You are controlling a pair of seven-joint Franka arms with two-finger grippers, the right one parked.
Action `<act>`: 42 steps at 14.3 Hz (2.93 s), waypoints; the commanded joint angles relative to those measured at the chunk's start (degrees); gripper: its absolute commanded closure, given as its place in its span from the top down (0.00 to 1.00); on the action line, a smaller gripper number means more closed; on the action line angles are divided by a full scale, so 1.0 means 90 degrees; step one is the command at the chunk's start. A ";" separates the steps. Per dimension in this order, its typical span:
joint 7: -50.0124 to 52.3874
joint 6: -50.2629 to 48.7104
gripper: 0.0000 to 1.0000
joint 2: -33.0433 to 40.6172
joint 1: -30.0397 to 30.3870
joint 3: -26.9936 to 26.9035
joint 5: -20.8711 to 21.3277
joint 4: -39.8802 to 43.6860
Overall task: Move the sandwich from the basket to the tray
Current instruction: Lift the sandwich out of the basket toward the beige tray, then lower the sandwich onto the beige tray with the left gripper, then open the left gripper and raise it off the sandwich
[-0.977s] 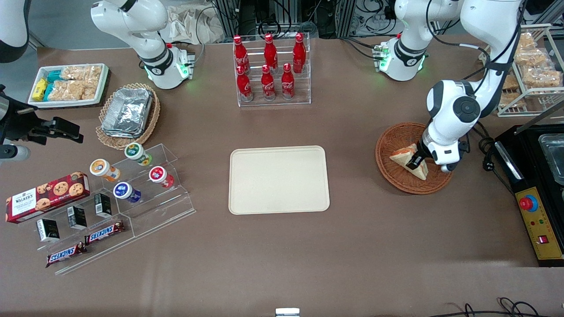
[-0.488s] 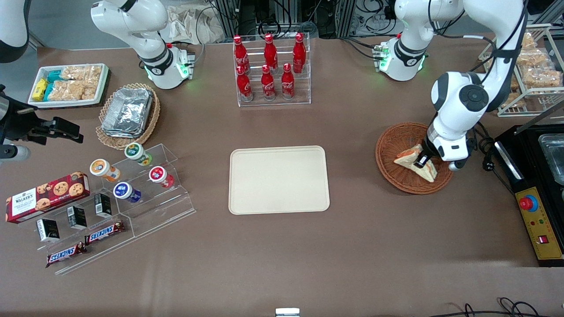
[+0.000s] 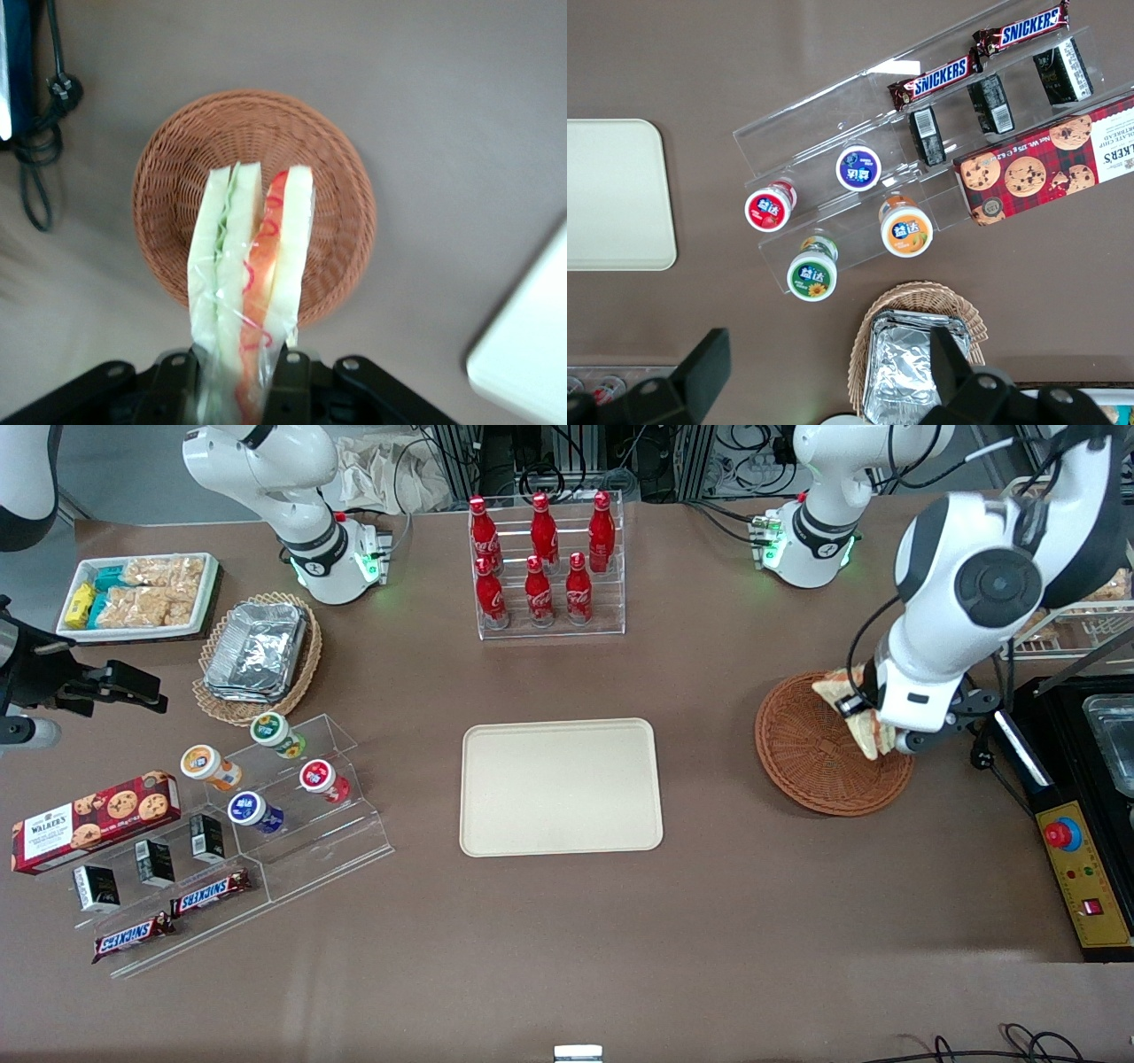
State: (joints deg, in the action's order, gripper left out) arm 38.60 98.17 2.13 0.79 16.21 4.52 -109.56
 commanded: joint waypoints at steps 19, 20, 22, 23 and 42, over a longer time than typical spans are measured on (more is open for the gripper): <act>0.1316 0.3133 0.00 -0.4504 -0.1259 0.1842 0.1880 0.1597; 0.1346 0.3222 0.00 -0.4611 -0.1279 0.1832 0.1910 0.1587; 0.1365 0.3301 0.00 -0.4758 -0.1279 0.1832 0.2065 0.1597; 0.1365 0.3301 0.00 -0.4797 -0.1289 0.1832 0.2076 0.1597; 0.1408 0.1049 1.00 -0.2467 -0.0051 0.2017 0.1307 0.2622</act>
State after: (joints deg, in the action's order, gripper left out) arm 55.36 111.39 -26.05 -5.43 33.07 20.48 -84.47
